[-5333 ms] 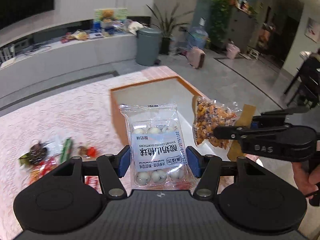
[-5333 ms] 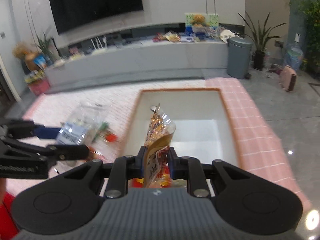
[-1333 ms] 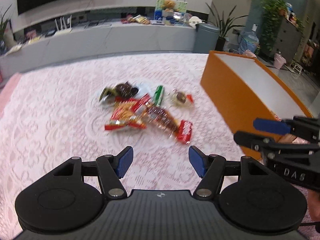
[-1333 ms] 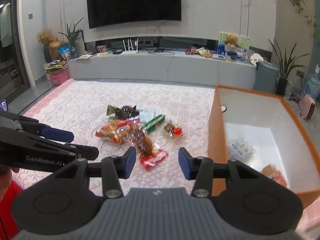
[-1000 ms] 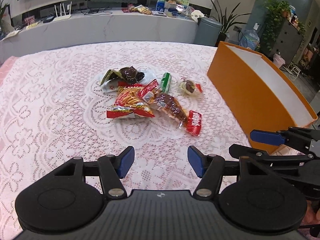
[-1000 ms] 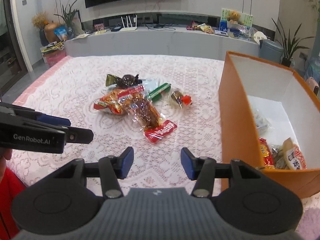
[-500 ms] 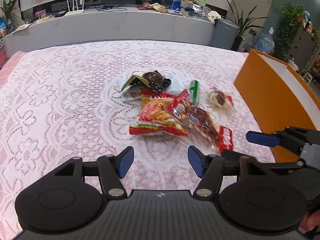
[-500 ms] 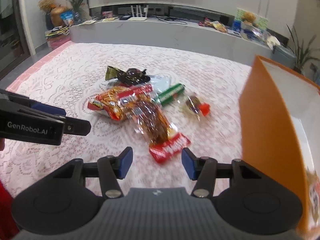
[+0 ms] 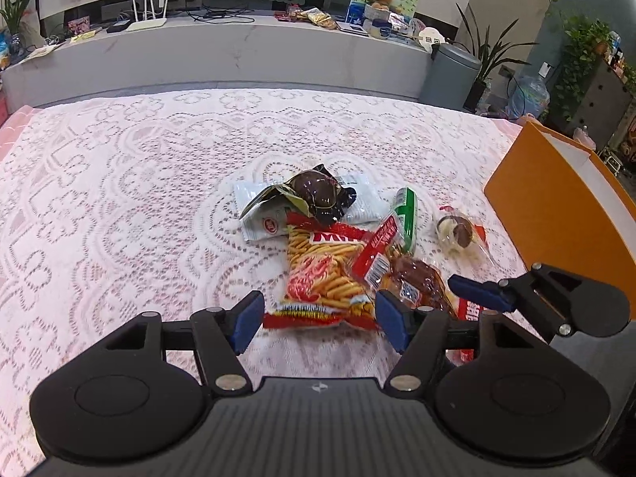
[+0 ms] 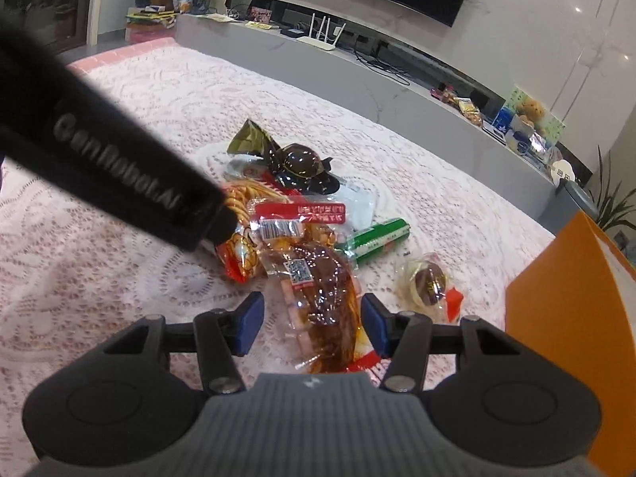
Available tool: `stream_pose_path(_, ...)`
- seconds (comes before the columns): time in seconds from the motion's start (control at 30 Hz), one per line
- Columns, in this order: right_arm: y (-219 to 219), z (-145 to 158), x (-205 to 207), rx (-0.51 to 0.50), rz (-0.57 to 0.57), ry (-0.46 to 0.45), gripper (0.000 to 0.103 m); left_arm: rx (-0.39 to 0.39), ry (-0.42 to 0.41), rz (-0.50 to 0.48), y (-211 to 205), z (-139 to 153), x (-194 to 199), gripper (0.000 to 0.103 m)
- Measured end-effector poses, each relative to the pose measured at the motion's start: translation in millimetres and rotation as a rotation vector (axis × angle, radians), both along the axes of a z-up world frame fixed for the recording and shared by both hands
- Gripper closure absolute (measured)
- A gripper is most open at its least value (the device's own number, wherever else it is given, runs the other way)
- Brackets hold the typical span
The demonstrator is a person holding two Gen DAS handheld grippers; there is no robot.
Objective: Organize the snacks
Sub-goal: 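Grasp the red Mimi stick-snack bag with the left tool while the right tool grasps the brown candy pack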
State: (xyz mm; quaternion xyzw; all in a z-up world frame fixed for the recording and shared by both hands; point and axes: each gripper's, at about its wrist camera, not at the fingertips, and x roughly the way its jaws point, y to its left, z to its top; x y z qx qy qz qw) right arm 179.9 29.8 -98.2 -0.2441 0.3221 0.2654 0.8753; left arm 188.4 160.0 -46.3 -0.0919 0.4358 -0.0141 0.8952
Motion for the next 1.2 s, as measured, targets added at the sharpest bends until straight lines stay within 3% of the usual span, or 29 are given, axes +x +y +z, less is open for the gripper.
stream_pose_path(0.23, -10.5, -1.7, 12.6, 0.059, -0.065, 0.047, 0.065, -0.026, 0.02, -0.018, 1.3, -6.8, 12.6, 0.016)
stream_pose_path(0.47, -36.7, 11.6, 13.4, 0.144, -0.16, 0.094, 0.073, -0.013, 0.077, -0.074, -4.6, -18.3, 32.8, 0.015)
stream_pose_path(0.53, -44.2, 15.1, 16.5, 0.18, -0.19, 0.125, 0.081, -0.003, 0.099, -0.087, -7.8, -22.8, 39.1, 0.015)
stream_pose_path(0.8, -61.0, 24.4, 24.7, 0.26, -0.238, 0.199, 0.086, 0.099, 0.124, -0.08, -21.8, -31.1, 54.1, 0.015)
stream_pose_path(0.9, -62.2, 24.1, 25.4, 0.265, -0.238, 0.211, 0.086, 0.143, 0.125, -0.085, -27.9, -32.8, 55.6, 0.017)
stream_pose_path(1.03, -64.1, 24.8, 28.3, 0.276, -0.244, 0.227, 0.085, 0.145, 0.117, -0.082, -30.3, -31.9, 54.1, 0.032)
stream_pose_path(1.2, -66.2, 23.8, 36.1, 0.296, -0.248, 0.26, 0.084, 0.067, 0.117, -0.025, -20.3, -26.8, 46.7, 0.044)
